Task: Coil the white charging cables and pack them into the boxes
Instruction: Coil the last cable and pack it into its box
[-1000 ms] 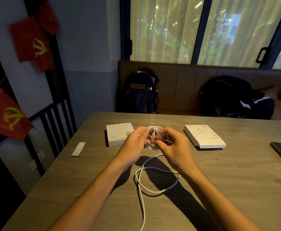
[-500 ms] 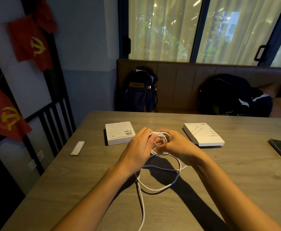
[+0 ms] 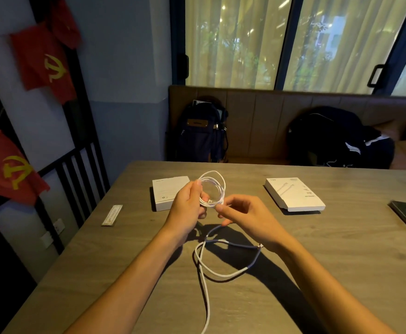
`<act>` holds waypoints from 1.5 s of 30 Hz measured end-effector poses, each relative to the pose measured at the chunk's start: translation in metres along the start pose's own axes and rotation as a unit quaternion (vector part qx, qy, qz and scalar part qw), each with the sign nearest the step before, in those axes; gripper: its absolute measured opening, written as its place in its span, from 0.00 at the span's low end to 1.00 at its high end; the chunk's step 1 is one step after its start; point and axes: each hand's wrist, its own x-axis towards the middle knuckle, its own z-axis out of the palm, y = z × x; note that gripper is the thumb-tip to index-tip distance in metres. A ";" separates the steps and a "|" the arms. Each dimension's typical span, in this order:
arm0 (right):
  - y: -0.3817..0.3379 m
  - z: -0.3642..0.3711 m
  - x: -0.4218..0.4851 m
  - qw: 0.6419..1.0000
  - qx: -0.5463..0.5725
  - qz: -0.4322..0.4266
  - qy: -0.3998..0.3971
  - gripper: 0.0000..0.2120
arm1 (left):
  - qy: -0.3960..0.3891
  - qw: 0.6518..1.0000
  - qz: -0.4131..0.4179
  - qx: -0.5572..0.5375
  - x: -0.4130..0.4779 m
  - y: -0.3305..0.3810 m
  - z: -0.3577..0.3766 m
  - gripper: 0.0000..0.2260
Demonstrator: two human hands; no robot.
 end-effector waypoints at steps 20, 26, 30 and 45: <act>0.007 -0.023 -0.001 0.983 -0.050 0.118 0.132 0.11 | 0.012 0.993 -0.070 -0.099 0.009 0.007 -0.022 0.15; 0.001 -0.036 -0.015 0.970 0.009 0.031 0.242 0.07 | -0.011 0.994 -0.067 -0.091 0.011 0.006 -0.022 0.16; -0.023 -0.029 -0.028 0.968 -0.028 -0.133 0.212 0.07 | 0.007 0.997 -0.023 0.070 0.009 -0.001 -0.017 0.16; -0.022 0.011 0.007 0.914 -0.379 -0.130 0.060 0.05 | -0.041 0.998 -0.040 0.032 0.003 -0.001 -0.004 0.17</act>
